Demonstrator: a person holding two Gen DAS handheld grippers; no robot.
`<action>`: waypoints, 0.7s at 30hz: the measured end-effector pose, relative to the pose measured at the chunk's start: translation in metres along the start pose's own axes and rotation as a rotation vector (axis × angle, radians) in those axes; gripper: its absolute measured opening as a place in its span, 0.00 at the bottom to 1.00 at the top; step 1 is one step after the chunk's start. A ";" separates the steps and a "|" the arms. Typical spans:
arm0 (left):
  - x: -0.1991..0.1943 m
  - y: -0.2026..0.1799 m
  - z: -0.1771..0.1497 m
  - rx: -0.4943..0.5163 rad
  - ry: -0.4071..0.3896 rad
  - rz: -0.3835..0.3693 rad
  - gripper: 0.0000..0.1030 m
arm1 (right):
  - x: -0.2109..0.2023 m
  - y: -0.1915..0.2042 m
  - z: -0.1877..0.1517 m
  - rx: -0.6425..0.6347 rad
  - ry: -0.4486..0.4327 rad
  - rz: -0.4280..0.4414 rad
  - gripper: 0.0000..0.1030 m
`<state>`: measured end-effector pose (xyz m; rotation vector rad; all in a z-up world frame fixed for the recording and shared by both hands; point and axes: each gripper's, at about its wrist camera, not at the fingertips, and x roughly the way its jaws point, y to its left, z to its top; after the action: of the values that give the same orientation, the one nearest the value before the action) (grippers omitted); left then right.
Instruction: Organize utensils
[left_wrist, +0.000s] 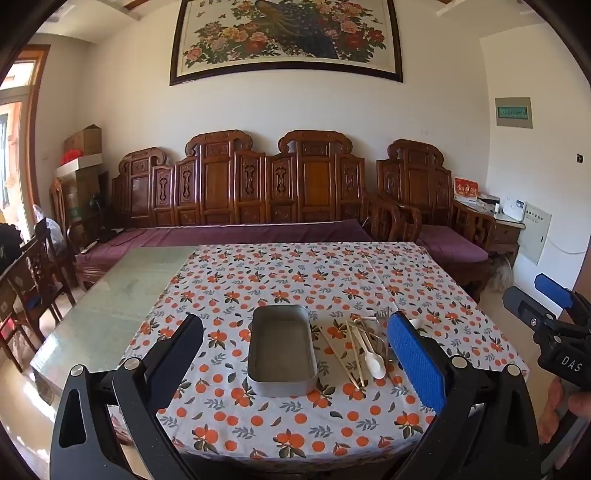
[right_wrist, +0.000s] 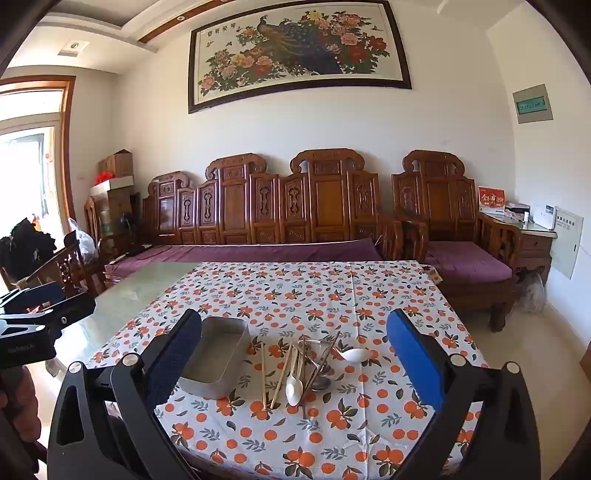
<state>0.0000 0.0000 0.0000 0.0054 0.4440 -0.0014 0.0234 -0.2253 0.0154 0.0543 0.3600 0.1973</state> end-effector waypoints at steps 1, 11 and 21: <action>0.000 0.000 0.000 0.000 -0.003 0.000 0.94 | 0.000 0.000 0.000 -0.002 -0.003 0.001 0.98; -0.001 0.000 0.000 -0.001 0.001 -0.004 0.94 | 0.000 0.001 -0.001 -0.002 -0.005 0.001 0.98; 0.002 -0.004 -0.001 0.001 0.000 -0.002 0.94 | 0.000 0.002 0.001 -0.003 -0.003 0.002 0.98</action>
<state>0.0009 -0.0038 -0.0019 0.0058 0.4436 -0.0036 0.0230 -0.2239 0.0162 0.0522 0.3566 0.1995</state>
